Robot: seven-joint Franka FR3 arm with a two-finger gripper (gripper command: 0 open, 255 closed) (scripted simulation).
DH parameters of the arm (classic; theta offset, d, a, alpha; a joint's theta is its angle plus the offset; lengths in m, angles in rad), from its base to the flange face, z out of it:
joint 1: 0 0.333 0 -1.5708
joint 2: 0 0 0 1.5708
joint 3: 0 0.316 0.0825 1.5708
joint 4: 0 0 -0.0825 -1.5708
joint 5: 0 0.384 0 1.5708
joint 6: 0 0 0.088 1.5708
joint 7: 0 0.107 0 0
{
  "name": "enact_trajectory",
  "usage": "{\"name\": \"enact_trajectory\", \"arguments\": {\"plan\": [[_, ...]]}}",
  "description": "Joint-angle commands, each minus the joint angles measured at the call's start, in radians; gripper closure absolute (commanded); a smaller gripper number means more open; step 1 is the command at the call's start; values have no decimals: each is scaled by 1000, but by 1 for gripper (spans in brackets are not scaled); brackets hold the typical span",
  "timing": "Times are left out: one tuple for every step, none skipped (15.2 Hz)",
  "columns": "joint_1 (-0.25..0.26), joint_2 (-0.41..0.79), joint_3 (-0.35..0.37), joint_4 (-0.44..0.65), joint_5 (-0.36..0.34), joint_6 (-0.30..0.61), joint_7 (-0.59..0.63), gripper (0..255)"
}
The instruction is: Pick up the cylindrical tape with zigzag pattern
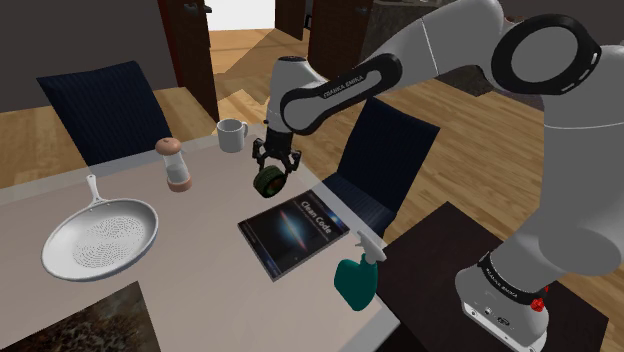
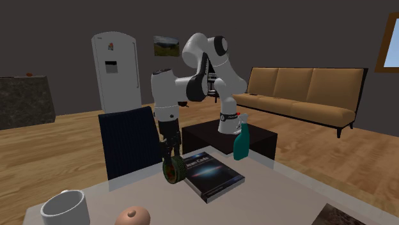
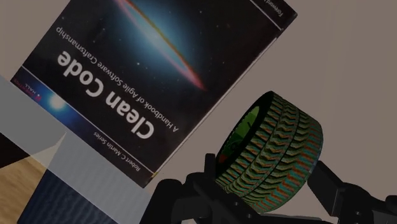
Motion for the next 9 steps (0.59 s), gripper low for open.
{"name": "enact_trajectory", "arguments": {"plan": [[-4,-18,5,0,6,-17,-1,255],[-6,-25,7,2,9,-26,-2,255],[-7,-33,9,4,12,-36,-3,255],[-9,-41,11,7,15,-46,-4,255],[-10,-48,13,10,17,-56,-4,255],[-11,-55,15,13,20,-66,-5,255],[-13,-63,17,16,23,-76,-5,255],[-13,-64,17,17,23,-78,-6,255],[-13,-64,17,17,23,-78,-6,255]]}}
